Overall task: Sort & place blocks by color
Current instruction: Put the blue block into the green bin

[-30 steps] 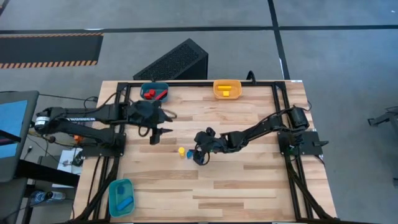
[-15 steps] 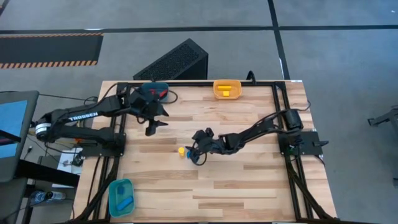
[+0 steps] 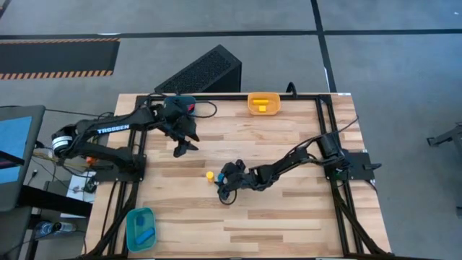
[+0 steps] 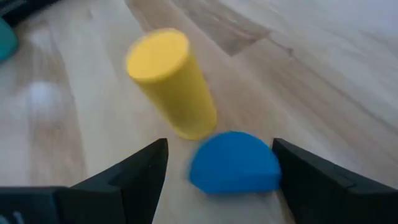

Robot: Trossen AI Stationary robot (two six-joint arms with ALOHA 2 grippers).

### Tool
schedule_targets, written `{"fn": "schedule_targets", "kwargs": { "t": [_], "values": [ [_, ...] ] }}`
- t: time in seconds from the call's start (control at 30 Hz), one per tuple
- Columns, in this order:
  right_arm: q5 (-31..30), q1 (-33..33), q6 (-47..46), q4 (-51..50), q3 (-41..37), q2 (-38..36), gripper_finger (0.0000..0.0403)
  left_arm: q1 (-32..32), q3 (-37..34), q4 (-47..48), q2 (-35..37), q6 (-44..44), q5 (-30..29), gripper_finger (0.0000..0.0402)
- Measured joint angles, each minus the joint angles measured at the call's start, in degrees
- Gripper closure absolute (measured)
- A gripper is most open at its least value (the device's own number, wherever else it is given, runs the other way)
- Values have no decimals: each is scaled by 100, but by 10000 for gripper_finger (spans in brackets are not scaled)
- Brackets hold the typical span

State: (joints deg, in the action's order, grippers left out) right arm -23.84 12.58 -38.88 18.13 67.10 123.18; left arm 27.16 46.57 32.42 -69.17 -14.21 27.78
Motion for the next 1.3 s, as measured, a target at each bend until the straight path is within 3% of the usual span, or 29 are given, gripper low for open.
{"fn": "schedule_targets", "kwargs": {
  "t": [0.6, 0.73, 0.87, 0.97, 1.03, 1.13, 1.3],
  "values": [
    [907, -144, 970, 143, 9, 81, 109, -998, 2, 631, 33, 1107, -964, 212],
    [803, -70, 1027, 52, 9, 87, 149, -1354, 1, 531, 33, 1398, -1315, 212],
    [825, -69, 1137, 8, -1, 2, 215, -1625, 2, 222, 33, 1867, -1336, 212],
    [1014, -83, 1212, -270, -15, -211, 260, -1709, 1, -23, 33, 2645, -1340, 212],
    [1039, -83, 1329, -526, -19, -401, 261, -1709, 1, -253, 38, 3193, -1350, 212],
    [888, -45, 1641, -908, -19, -798, 261, -1721, 1, -689, 72, 3877, -1419, 212],
    [-9, 122, 2159, -1563, -19, -1535, 261, -1952, 2, -1420, 70, 4593, -1382, 212]
  ]
}}
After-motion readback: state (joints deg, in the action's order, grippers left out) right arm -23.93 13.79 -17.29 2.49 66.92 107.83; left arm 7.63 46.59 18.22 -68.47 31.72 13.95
